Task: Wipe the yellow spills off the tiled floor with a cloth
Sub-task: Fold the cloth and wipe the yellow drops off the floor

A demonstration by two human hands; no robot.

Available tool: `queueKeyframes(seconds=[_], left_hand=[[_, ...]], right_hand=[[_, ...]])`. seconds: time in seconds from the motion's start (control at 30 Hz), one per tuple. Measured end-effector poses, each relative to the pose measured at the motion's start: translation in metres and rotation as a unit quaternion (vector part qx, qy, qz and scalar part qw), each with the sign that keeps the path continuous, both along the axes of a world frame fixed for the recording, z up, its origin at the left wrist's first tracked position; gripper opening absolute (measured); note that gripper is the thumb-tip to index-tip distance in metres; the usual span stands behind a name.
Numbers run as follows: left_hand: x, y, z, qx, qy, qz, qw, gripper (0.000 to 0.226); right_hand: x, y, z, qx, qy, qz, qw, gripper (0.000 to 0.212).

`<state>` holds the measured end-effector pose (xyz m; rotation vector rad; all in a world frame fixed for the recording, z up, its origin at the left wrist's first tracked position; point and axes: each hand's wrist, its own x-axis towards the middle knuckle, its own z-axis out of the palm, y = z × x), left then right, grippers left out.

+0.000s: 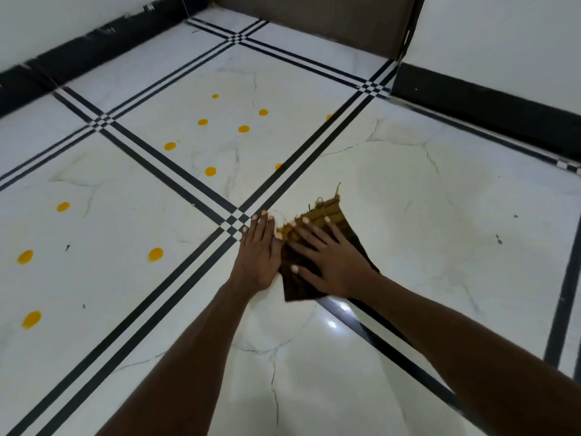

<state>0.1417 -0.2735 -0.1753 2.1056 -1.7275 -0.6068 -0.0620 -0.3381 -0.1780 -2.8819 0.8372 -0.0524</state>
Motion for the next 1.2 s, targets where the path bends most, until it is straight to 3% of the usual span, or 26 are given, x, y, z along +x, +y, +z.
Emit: queueKeyframes(seconds=[0.1, 0.2, 0.3, 0.5, 0.73, 0.97, 1.03, 1.2], left_hand=[[-0.008, 0.000, 0.006, -0.011, 0.010, 0.031, 0.999, 0.074], [-0.011, -0.008, 0.004, -0.057, -0.048, 0.045, 0.996, 0.064], [-0.004, -0.032, -0.001, -0.069, -0.087, 0.053, 0.992, 0.061], [0.002, -0.047, -0.023, -0.073, -0.143, 0.076, 0.984, 0.066], [0.001, -0.050, -0.022, -0.064, -0.129, 0.085, 0.986, 0.066], [0.002, -0.053, -0.022, -0.055, -0.131, 0.082, 0.987, 0.067], [0.001, -0.055, -0.022, -0.055, -0.135, 0.083, 0.986, 0.067], [0.003, -0.055, -0.023, -0.062, -0.129, 0.083, 0.986, 0.066]], right_hand=[[-0.049, -0.012, 0.002, 0.007, 0.006, 0.024, 1.000, 0.064], [-0.061, -0.045, -0.004, 0.006, -0.009, -0.089, 0.996, 0.064], [-0.040, -0.079, -0.007, 0.015, -0.013, -0.182, 0.983, 0.067], [-0.006, -0.141, -0.003, 0.053, -0.024, -0.244, 0.968, 0.080], [0.025, -0.252, -0.005, 0.050, -0.014, -0.296, 0.954, 0.063], [0.071, -0.330, 0.005, 0.077, 0.012, -0.344, 0.936, 0.062], [0.097, -0.315, 0.004, 0.056, 0.019, -0.309, 0.949, 0.063], [0.107, -0.210, 0.002, 0.008, 0.019, -0.045, 0.999, 0.062]])
